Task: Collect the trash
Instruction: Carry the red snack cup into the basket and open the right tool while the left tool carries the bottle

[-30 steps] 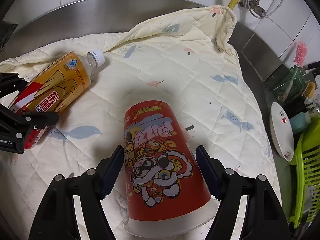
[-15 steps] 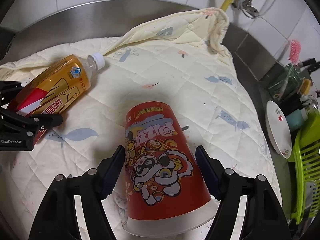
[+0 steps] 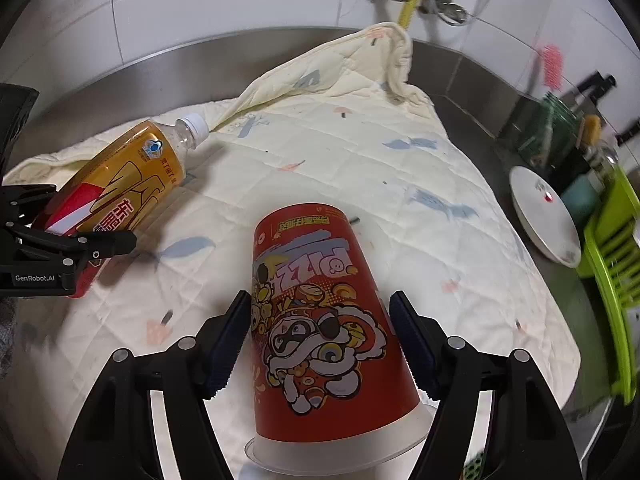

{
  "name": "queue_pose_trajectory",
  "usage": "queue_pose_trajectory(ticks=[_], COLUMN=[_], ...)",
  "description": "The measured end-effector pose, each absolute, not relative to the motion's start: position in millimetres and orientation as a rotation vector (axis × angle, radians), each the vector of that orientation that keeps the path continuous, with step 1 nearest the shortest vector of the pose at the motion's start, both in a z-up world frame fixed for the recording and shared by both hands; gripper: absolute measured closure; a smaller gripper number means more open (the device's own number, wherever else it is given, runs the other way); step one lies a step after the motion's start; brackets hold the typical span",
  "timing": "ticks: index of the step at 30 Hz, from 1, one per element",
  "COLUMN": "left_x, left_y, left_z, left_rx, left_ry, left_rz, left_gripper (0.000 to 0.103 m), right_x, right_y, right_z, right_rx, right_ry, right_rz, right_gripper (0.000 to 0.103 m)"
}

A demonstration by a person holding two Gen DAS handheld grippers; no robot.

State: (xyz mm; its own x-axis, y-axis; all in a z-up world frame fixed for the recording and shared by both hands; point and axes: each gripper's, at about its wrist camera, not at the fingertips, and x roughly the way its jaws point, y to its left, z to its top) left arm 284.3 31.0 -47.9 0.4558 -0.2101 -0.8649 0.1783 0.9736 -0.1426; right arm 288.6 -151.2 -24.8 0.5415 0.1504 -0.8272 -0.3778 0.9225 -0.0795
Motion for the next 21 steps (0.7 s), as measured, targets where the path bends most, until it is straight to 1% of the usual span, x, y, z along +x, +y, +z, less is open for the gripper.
queue_pose_trajectory(ticks=[5, 11, 21], left_x=[260, 233, 197], left_y=[-2, -50, -134], left_z=[-33, -20, -18], left_rx=[-0.008, 0.022, 0.078], left_ry=[1.040, 1.005, 1.004], left_rz=[-0.316, -0.427, -0.578], left_gripper=[0.040, 0.040, 0.040], right_x=[255, 205, 140], right_y=[-177, -234, -352], right_z=[-12, -2, -40], right_rx=[-0.230, -0.179, -0.092], right_ry=[0.921, 0.901, 0.994], right_rz=[0.281, 0.188, -0.044], right_gripper=[0.035, 0.035, 0.035])
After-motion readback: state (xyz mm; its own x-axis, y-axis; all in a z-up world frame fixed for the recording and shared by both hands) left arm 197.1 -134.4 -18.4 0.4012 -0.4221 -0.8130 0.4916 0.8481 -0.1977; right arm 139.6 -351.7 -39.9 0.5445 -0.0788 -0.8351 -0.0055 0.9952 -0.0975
